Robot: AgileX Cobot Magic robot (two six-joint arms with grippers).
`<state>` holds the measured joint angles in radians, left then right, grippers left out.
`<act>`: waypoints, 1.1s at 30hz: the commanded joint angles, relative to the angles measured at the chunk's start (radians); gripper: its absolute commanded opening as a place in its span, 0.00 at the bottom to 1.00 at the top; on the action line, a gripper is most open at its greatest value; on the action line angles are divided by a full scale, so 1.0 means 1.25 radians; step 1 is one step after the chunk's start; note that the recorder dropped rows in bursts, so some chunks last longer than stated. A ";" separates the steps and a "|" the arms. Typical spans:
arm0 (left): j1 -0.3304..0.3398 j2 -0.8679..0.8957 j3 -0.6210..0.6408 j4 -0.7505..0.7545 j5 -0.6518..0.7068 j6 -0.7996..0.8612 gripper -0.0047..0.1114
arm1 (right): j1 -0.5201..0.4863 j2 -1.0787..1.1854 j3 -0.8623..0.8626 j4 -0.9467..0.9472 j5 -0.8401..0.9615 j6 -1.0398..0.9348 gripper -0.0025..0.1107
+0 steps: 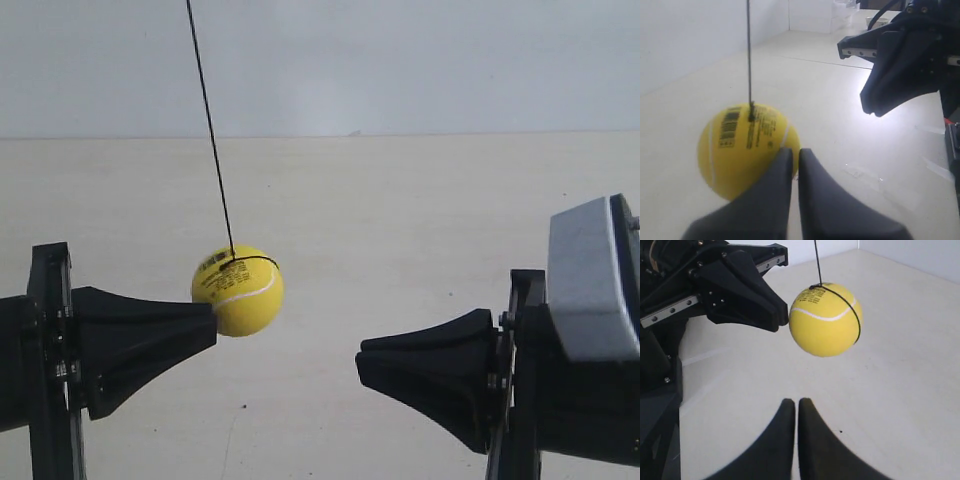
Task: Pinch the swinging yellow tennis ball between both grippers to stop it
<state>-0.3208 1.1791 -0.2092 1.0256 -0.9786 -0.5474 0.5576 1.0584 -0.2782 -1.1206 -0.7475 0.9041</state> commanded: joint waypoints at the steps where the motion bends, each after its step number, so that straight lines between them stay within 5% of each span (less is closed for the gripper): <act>1: -0.002 -0.007 0.004 0.002 0.018 -0.011 0.08 | 0.000 0.000 -0.003 0.005 -0.002 -0.009 0.02; 12: -0.002 0.070 0.004 0.038 -0.085 -0.020 0.08 | 0.000 0.002 -0.002 0.004 -0.027 0.018 0.02; 33: -0.002 0.087 0.004 0.056 -0.095 -0.020 0.08 | 0.000 0.166 -0.002 -0.004 -0.206 -0.061 0.02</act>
<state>-0.3208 1.2843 -0.2073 1.0927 -1.0807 -0.5638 0.5576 1.2655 -0.2782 -1.1322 -0.9823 0.8400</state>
